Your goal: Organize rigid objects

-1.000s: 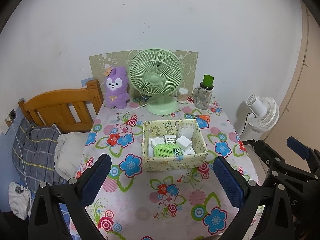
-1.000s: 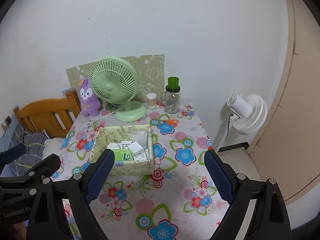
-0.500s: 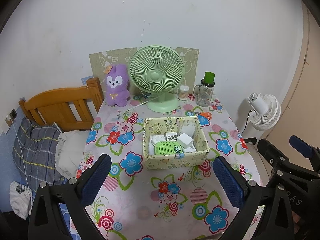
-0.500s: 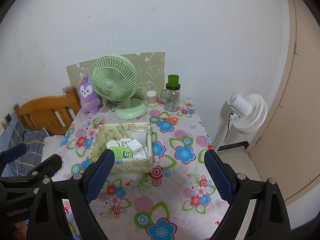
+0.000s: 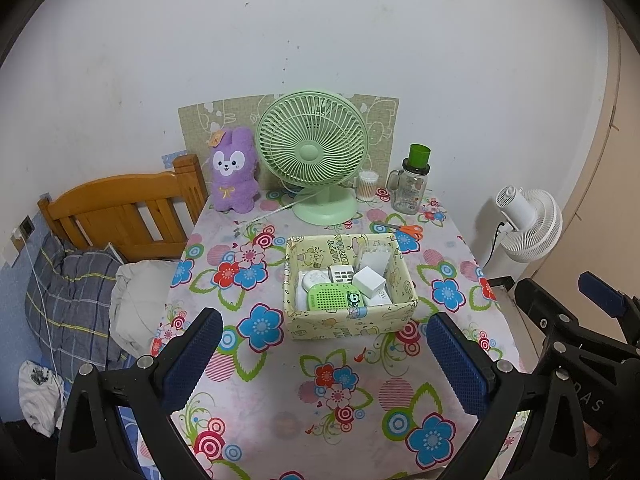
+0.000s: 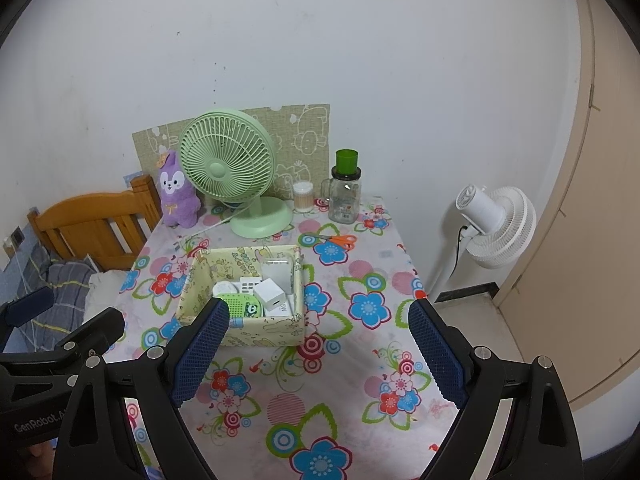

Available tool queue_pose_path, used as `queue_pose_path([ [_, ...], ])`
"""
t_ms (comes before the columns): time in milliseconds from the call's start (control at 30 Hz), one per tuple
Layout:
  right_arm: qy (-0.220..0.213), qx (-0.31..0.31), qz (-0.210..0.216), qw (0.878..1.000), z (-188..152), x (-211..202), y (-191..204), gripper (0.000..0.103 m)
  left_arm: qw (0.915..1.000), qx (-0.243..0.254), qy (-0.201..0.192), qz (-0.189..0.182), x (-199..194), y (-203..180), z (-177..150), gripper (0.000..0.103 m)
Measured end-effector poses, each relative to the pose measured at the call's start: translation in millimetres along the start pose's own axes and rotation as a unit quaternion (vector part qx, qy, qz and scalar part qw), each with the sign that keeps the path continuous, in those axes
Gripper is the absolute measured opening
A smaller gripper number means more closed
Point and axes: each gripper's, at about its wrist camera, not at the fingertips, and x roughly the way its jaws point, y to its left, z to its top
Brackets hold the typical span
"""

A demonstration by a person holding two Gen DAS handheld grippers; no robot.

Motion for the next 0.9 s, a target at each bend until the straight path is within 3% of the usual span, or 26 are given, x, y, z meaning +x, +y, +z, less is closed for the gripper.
queue_pose_path([
  [900,0.000,-0.002,0.007,1.000,6.7,7.4,6.5,0.093,0.9999,-0.003,-0.002,0.014,3.8,-0.7,4.9,0.103],
])
